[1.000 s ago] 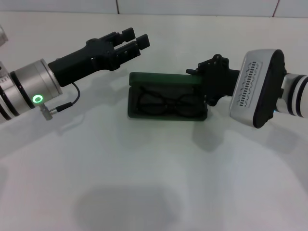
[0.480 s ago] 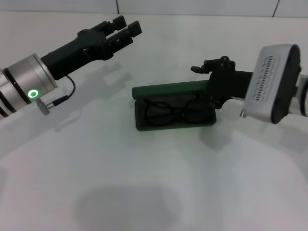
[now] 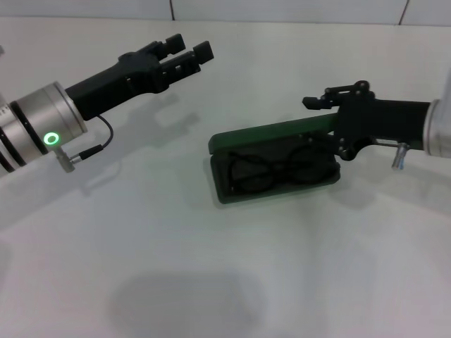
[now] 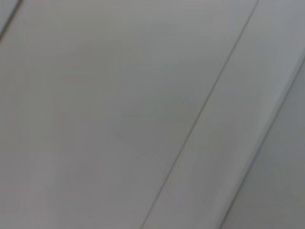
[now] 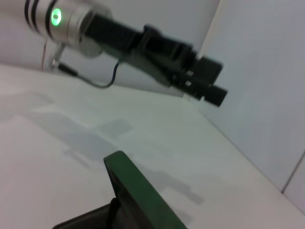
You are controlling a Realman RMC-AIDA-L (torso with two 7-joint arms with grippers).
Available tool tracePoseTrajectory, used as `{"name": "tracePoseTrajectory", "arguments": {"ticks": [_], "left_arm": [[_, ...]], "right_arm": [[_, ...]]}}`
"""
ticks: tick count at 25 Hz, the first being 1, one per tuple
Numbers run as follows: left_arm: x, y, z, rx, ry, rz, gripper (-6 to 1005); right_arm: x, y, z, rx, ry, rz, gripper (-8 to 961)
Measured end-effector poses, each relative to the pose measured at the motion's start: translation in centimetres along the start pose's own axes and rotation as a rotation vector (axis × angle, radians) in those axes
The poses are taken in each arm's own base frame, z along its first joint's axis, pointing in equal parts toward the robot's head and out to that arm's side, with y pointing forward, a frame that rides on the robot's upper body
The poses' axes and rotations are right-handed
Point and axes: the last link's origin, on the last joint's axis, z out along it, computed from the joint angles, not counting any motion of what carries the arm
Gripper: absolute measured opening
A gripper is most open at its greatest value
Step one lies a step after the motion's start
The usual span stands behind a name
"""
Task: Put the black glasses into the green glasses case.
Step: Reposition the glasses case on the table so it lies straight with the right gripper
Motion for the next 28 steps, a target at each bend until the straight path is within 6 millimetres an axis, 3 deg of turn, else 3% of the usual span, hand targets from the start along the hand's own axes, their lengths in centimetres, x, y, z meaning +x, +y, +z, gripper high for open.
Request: {"name": "tracePoseTrajectory", "arguments": {"ticks": [2, 7, 15, 28], "left_arm": [[-0.1, 0.1, 0.1, -0.001, -0.004, -0.001, 852], [-0.3, 0.3, 0.4, -0.004, -0.002, 0.0, 849], [-0.1, 0.3, 0.5, -0.011, 0.005, 0.006, 848], [0.0, -0.1, 0.0, 0.012, 0.002, 0.019, 846]], "right_arm": [[0.3, -0.1, -0.2, 0.008, -0.002, 0.017, 398], [0.8, -0.8, 0.3, 0.092, 0.008, 0.057, 397], [0.5, -0.6, 3.1, 0.158, 0.07, 0.031, 396], [1.1, 0.6, 1.7, 0.088, 0.042, 0.114, 476]]}}
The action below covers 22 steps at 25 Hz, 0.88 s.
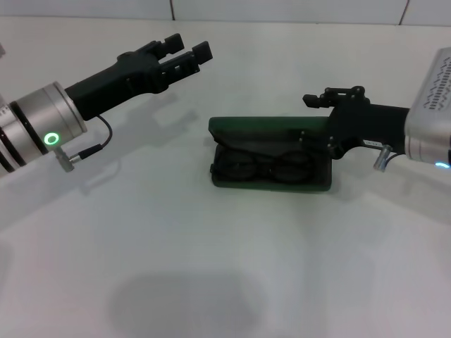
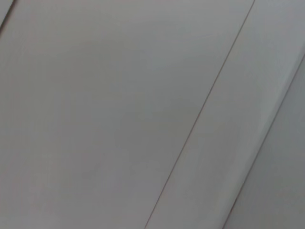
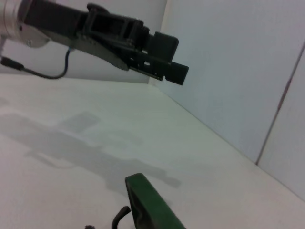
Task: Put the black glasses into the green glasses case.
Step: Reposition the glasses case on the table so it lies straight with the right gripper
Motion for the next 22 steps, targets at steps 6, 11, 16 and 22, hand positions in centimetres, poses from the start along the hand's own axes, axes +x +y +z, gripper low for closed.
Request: {"name": "tracePoseTrajectory", "arguments": {"ticks": [6, 11, 16, 22], "left_arm": [[-0.1, 0.1, 0.1, -0.003, -0.003, -0.001, 845], [-0.2, 0.2, 0.1, -0.004, -0.005, -0.004, 846], [-0.4, 0.2, 0.1, -0.004, -0.006, -0.008, 845], [-0.6, 0.3, 0.1, -0.006, -0.008, -0.011, 846]], "right_arm": [[0.2, -0.3, -1.1, -0.056, 0.006, 0.05, 524], [1.0, -1.0, -1.9, -0.082, 0.073, 0.065, 647], [1.6, -0.9, -2.3, -0.092, 0.103, 0.072, 648], [1.5, -0.3, -3.0, -0.165, 0.095, 0.074, 646]]}}
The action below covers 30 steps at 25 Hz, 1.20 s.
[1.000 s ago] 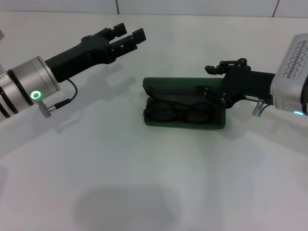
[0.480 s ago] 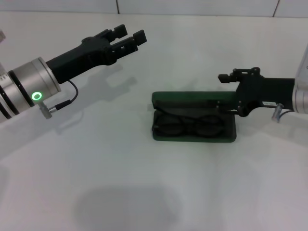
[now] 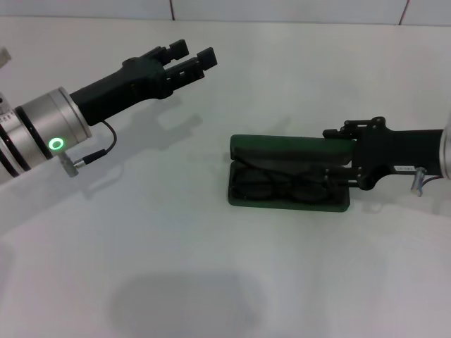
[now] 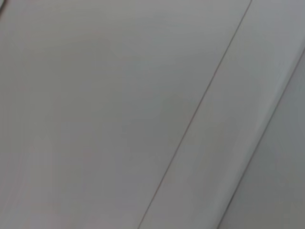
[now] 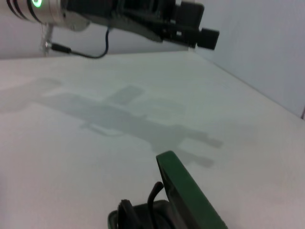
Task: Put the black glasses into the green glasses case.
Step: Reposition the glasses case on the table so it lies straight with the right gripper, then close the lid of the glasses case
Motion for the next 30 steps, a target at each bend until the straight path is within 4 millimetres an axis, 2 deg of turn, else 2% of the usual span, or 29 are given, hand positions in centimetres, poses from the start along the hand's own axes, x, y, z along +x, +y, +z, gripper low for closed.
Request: {"name": "tracePoseTrajectory", "arguments": {"ticks": [6, 10, 11, 13, 16, 20, 22, 25, 27, 30], "left_arm": [[-0.1, 0.1, 0.1, -0.002, -0.001, -0.002, 846], [-0.1, 0.0, 0.4, -0.002, -0.014, 0.0, 846], [-0.1, 0.0, 0.6, 0.002, -0.023, -0.002, 846], [-0.4, -0.4, 1.2, 0.024, -0.074, -0.013, 846], [-1.0, -0.8, 2.6, 0.044, -0.206, -0.023, 845], [-1.4, -0.3, 5.1, 0.015, -0.368, -0.005, 845], [-1.4, 0.1, 5.8, -0.003, -0.399, 0.006, 845], [-1.0, 0.2, 6.2, -0.009, -0.38, 0.013, 845], [-0.5, 0.0, 6.0, 0.003, -0.328, 0.013, 845], [0.4, -1.0, 4.7, 0.067, -0.175, 0.013, 845]], "right_arm": [[-0.3, -0.5, -1.5, -0.011, -0.053, 0.027, 645], [-0.5, -1.0, -3.3, 0.008, -0.149, 0.058, 644], [-0.6, -1.4, -4.4, 0.021, -0.211, 0.081, 643], [-0.6, -1.6, -4.9, 0.035, -0.235, 0.094, 643], [0.0, -2.8, -6.8, 0.138, -0.326, 0.154, 642], [1.1, -3.7, -8.3, 0.248, -0.434, 0.207, 641], [1.3, -3.3, -8.0, 0.231, -0.428, 0.185, 641], [1.2, -1.4, -6.3, 0.093, -0.357, 0.109, 640], [0.8, 0.3, -5.0, -0.036, -0.309, 0.051, 639], [0.0, 2.3, -2.9, -0.196, -0.26, -0.018, 639]]}}
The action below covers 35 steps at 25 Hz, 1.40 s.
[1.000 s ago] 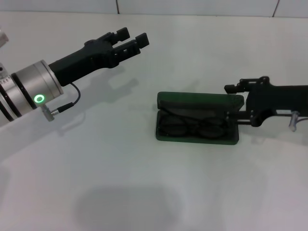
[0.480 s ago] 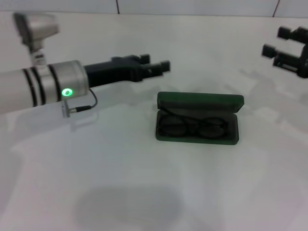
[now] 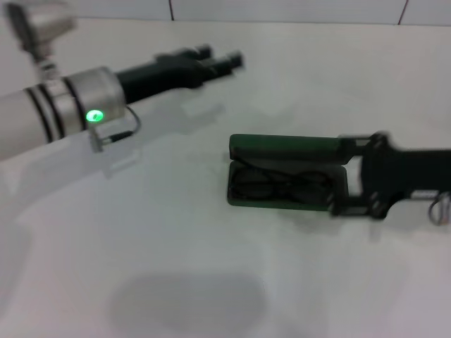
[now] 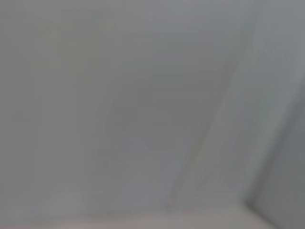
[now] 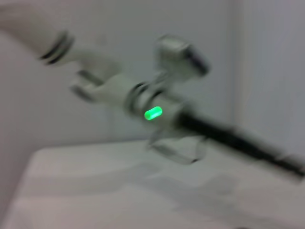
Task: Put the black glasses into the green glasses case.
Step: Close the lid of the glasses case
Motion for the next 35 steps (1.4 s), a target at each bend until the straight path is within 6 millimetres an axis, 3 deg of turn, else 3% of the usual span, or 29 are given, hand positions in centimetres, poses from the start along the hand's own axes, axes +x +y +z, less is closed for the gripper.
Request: {"name": "tracePoseTrajectory", "arguments": {"ticks": [4, 12, 24, 35], "left_arm": [[0.1, -0.8, -1.8, 0.056, 0.136, -0.002, 846], [-0.6, -0.3, -1.7, 0.044, 0.131, 0.003, 845], [-0.8, -0.2, -1.7, 0.038, 0.116, 0.007, 846], [-0.8, -0.2, -1.7, 0.038, 0.115, 0.007, 846]], "right_arm": [[-0.1, 0.8, 2.8, -0.111, 0.059, -0.025, 637], [0.6, 0.3, 6.8, -0.137, 0.196, 0.016, 633], [2.0, -0.4, 6.3, -0.072, 0.27, 0.074, 635], [1.5, 0.4, 5.1, -0.087, 0.229, 0.052, 637]]}}
